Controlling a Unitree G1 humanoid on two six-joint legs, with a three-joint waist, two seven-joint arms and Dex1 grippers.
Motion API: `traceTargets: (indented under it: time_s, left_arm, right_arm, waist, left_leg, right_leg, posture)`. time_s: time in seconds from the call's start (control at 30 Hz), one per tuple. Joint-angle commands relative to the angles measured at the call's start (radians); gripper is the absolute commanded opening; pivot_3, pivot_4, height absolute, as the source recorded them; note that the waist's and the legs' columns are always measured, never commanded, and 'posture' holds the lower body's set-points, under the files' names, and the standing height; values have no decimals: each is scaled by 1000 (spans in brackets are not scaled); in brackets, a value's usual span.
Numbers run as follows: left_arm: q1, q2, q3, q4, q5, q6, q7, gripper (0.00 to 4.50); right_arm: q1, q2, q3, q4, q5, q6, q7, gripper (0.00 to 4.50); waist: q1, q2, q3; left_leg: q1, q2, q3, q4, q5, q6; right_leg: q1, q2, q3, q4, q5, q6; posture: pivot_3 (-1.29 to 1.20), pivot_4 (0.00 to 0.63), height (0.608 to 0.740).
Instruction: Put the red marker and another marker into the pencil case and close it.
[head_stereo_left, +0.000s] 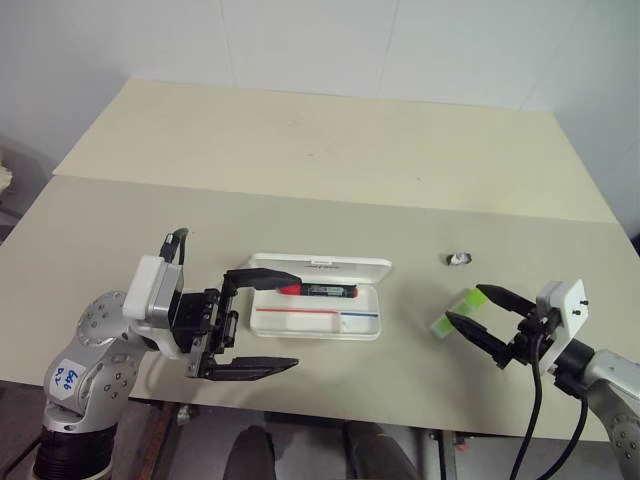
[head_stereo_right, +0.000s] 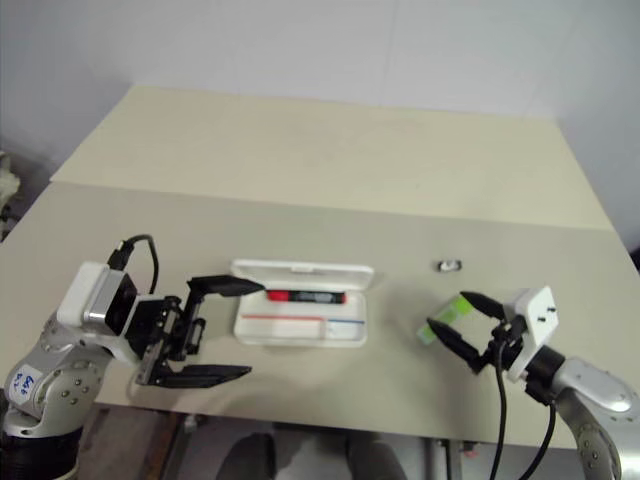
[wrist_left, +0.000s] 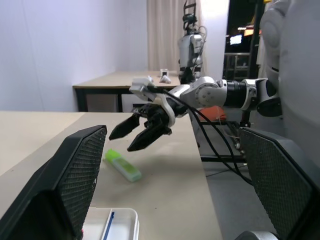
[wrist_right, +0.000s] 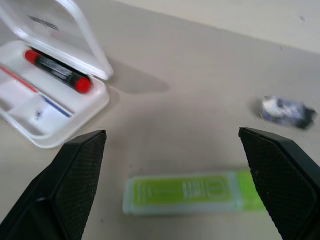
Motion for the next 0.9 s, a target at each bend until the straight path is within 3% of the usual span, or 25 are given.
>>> traceTargets:
  time_s: [0.03,0.2,0.37,0.6,0.9]
  left_arm:
    - [-23,0,8,19,-21,-27,-10,4477]
    - [-57,-9,-6,56,-25,-40,-26,4477]
    - [-84,-17,-11,92,-40,-42,-59,4477]
    - [-122,-13,-4,138,-69,-30,-109,4477]
    - [-127,23,7,188,-70,-18,-193,4477]
  right_arm:
    - [29,12,-48,-114,66,121,-120,4500]
    - [75,35,-41,-218,123,227,-210,4500]
    - [71,58,-32,-298,132,371,-402,4500]
    - [-23,104,-25,-454,245,576,-674,4500]
    - [-278,235,-41,-442,381,847,-1087,4500]
  waist:
    - [0,0,0]
    - [0,0,0]
    - [0,0,0]
    - [-13,0,0]
    - [-24,0,0]
  left_leg:
    - [0,0,0,-1,0,0]
    - [0,0,0,-3,0,0]
    - [0,0,0,-6,0,-1]
    - [-3,0,0,-8,2,-3]
    - [-10,1,0,-9,3,-5]
  right_leg:
    - [0,0,0,0,0,0]
    - [-1,0,0,-1,0,-1]
    - [-3,0,0,-1,-1,-1]
    - [-8,0,0,0,-1,-2]
    - [-17,0,0,3,-2,-2]
  posture:
    - [0,150,740]
    - [0,150,740]
    - [0,150,740]
    - [0,150,740]
    - [0,150,740]
